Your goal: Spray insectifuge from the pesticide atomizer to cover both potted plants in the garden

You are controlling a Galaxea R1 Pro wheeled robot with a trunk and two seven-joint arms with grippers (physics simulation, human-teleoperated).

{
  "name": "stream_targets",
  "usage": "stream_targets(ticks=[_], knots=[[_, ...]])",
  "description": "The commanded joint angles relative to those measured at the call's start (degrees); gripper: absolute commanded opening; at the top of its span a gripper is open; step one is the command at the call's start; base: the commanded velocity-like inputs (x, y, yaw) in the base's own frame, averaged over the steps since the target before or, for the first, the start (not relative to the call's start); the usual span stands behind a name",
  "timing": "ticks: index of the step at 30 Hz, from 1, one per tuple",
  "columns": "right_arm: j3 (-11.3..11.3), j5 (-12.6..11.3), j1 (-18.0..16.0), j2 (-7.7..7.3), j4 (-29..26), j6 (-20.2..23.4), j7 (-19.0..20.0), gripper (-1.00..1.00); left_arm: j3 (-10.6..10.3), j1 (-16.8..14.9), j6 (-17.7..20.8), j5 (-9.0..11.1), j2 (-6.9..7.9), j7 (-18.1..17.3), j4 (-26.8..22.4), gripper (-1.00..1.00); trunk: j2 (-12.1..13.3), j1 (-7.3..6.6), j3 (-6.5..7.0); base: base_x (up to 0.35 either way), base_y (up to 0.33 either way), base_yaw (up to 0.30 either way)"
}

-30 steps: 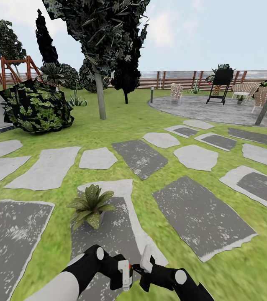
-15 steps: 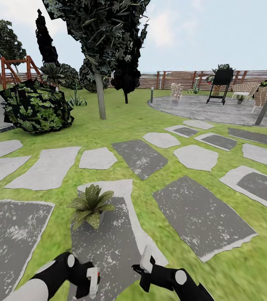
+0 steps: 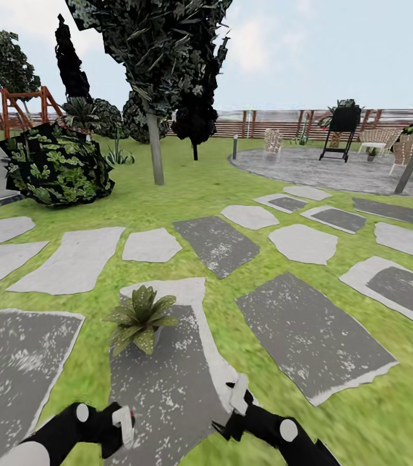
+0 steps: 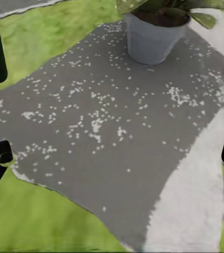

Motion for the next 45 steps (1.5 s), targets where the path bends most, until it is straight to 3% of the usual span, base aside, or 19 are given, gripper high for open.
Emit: stream_targets(ticks=[1,2,4,5,6,7,10,12,15,17,19,20,22,24,30,31,32,38,45], knots=[[-0.1,0.6,0.0,-0.83,0.4,-0.3,-3.8,1.0,0.5,0.0,-0.4,2.4,-0.13,2.4,1.2,-1.0,0.0,-0.01,-0.05,0.0,0.0,0.0],[-0.1,0.5,0.0,-1.31,1.2,-0.3,-6.3,1.0,0.8,0.0,-0.4,4.3,-0.22,3.9,1.9,-1.0,0.0,-0.01,-0.05,0.0,0.0,0.0],[-0.2,0.2,0.0,-2.43,5.0,-0.4,-12.7,1.0,1.3,0.0,-0.4,10.2,-0.41,7.9,3.5,-1.0,0.0,-0.01,-0.05,0.0,0.0,0.0],[-0.4,-0.1,0.0,-3.27,7.7,-0.4,-16.9,1.0,1.3,0.1,-0.4,14.4,-0.46,10.7,4.7,-1.0,0.0,-0.01,-0.05,0.0,0.0,0.0],[-0.9,-0.6,0.0,-3.77,9.5,-0.4,-19.7,1.0,1.3,0.1,-0.6,17.4,-0.48,12.7,5.5,-1.0,0.0,-0.01,-0.05,0.0,0.0,0.0],[-2.4,-1.6,0.0,-4.26,12.4,-0.5,-23.8,1.0,1.3,0.4,-1.5,21.7,-0.49,16.2,6.7,-1.0,0.0,-0.01,-0.05,0.0,0.0,0.0],[-8.5,-6.1,0.1,-4.82,20.6,-0.8,-32.4,1.0,1.3,2.3,-6.1,30.5,-0.66,25.8,8.2,-1.0,0.0,-0.01,-0.05,0.0,0.0,0.0],[-11.1,-8.8,0.2,-5.79,23.5,-1.7,-35.8,1.0,1.3,3.7,-7.5,33.7,-0.95,31.5,8.4,-1.0,0.0,-0.01,-0.05,0.0,0.0,0.0],[-12.5,-13.5,0.3,-7.03,24.8,-5.1,-39.6,1.0,1.3,4.9,-8.1,37.1,-1.97,37.7,8.5,-1.0,0.0,-0.01,-0.05,0.0,0.0,0.0],[-12.8,-17.6,0.4,-7.27,25.1,-7.8,-42.8,1.0,1.4,5.3,-8.2,38.5,-2.7,39.7,8.6,-1.0,0.0,-0.01,-0.05,0.0,0.0,0.0],[-12.8,-19.9,0.5,-7.34,25.2,-10.4,-45.0,1.0,1.4,5.7,-8.2,39.3,-3.18,40.8,8.6,-1.0,0.0,-0.01,-0.05,0.0,0.0,0.0],[-12.8,-20.3,0.5,-7.36,25.2,-11.2,-45.4,1.0,1.4,5.9,-8.2,39.8,-3.47,41.1,8.7,-1.0,0.0,-0.01,-0.05,0.0,0.0,0.0],[-12.8,-20.8,0.5,-7.25,25.8,-12.3,-45.9,1.0,1.4,6.7,-8.3,42.7,-4.77,42.3,9.4,-1.0,0.0,-0.01,-0.05,0.0,0.0,0.0],[-12.7,-20.9,0.5,-7.06,27.0,-12.4,-45.8,1.0,1.4,7.0,-8.3,43.8,-5.62,42.7,10.0,-1.0,0.0,-0.01,-0.05,0.0,0.0,0.0],[-12.7,-21.2,0.5,-6.51,27.8,-12.6,-46.0,1.0,1.6,7.3,-8.2,44.9,-6.12,42.8,10.8,-1.0,0.0,-0.01,-0.05,0.0,0.0,0.0],[-12.9,-21.3,0.5,-6.55,27.8,-12.6,-46.1,1.0,2.8,8.6,-8.4,50.1,-5.34,42.9,10.6,-1.0,0.0,-0.01,-0.01,0.0,0.0,-0.205],[-12.9,-21.4,0.5,-6.56,27.8,-12.6,-46.1,1.0,2.8,8.7,-8.4,50.7,-5.14,42.9,10.6,-1.0,0.0,-0.01,0.04,0.0,0.0,-0.233],[-12.9,-24.3,0.5,-6.61,27.8,-12.5,-46.1,1.0,2.7,8.9,-8.4,50.6,-4.98,42.2,10.7,-1.0,0.0,-0.01,0.32,0.0,0.0,-0.264],[-12.9,-24.7,0.5,-6.51,28.1,-12.5,-46.0,1.0,2.4,9.0,-8.2,50.4,-5.08,42.1,10.8,-1.0,0.0,-0.01,0.41,0.0,0.0,-0.288]])
